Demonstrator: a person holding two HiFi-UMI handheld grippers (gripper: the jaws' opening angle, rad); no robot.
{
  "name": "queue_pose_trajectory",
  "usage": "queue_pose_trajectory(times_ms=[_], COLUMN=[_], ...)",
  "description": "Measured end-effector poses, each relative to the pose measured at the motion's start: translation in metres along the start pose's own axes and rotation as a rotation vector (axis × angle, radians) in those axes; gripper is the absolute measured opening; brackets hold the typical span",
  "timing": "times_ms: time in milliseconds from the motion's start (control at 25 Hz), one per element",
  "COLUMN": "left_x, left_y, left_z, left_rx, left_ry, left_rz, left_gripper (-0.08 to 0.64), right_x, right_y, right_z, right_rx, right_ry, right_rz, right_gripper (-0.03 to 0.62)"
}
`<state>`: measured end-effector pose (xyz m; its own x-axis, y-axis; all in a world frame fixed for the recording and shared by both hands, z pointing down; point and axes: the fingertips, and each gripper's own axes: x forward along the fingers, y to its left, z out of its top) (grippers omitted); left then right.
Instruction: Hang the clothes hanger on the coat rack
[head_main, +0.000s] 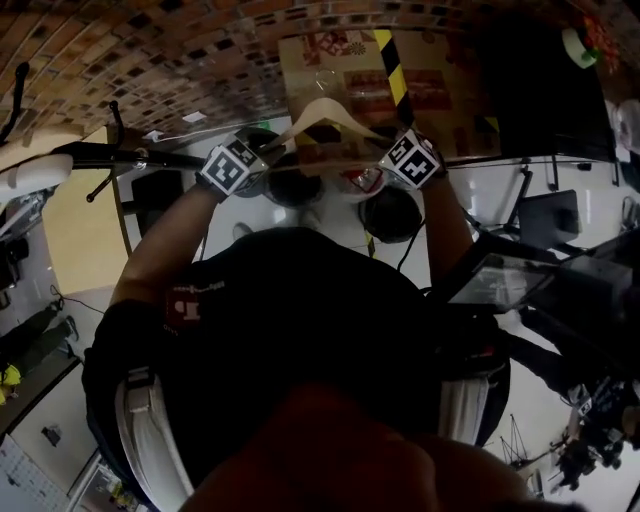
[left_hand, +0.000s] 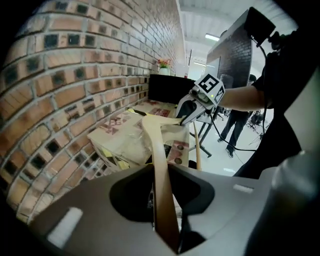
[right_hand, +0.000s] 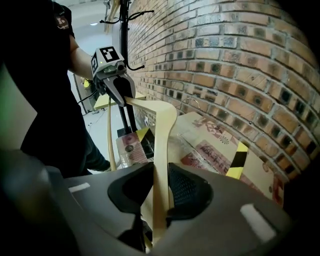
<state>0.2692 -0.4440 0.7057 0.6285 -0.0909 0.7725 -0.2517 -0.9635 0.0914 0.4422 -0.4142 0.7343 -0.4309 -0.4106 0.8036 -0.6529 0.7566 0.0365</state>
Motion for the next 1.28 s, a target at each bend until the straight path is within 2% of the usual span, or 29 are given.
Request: queue_pose_trajectory(times_ms=[160, 280, 320, 360, 640, 760, 920, 1080, 1280], left_x=[-0.037, -0.069, -0.078, -0.088, -0.166, -0.211, -0.29, -0.385, -0.492], left_y=[-0.006, -0.014, -0.016, -0.018, -0.025, -0.032, -0.037, -0.052, -0.074], left_z=[0.016, 0.025, 0.026, 0.025, 0.018, 0.006, -0.018, -0.041, -0.06], left_rx=[0.038, 0.072, 0.091, 0.109, 0.156, 0.166, 0.183, 0.258, 0.364], left_ry=[-0.066, -0.116, -0.122, -0.127, -0.229, -0.268, -0.319, -0.375, -0.411], left_rz=[0.051, 0.067, 0.079, 0.09, 0.157, 0.172, 0.201, 0.268, 0.363], left_gripper=[0.091, 0.091, 0.091, 0.091, 0.091, 0.091, 0.091, 0.091, 0.091], right_x=[-0.011, -0.011, -0.013, -0.017, -0.055, -0.074, -0.108, -0.14, -0.177], right_y=[0.007, 0.016, 0.023, 0.031, 0.067, 0.096, 0.145, 0.211, 0.282], right_z=[0.021, 0.039, 0.047, 0.056, 0.127, 0.163, 0.23, 0.3, 0.373], right_rx=[-0.057, -0.133, -0.153, -0.164, -0.252, -0.287, -0.346, -0.434, -0.505], right_ry=[-0.062, -0.065, -0.076, -0.094, -0.152, -0.171, -0.251, -0.343, -0.422], right_rz=[-0.037, -0.055, -0.055, -0.053, -0.105, -0.137, -0.211, -0.311, -0.36], right_gripper=[0.106, 0.11, 0.043, 0.014, 0.014, 0.024, 0.097, 0.074, 0.071])
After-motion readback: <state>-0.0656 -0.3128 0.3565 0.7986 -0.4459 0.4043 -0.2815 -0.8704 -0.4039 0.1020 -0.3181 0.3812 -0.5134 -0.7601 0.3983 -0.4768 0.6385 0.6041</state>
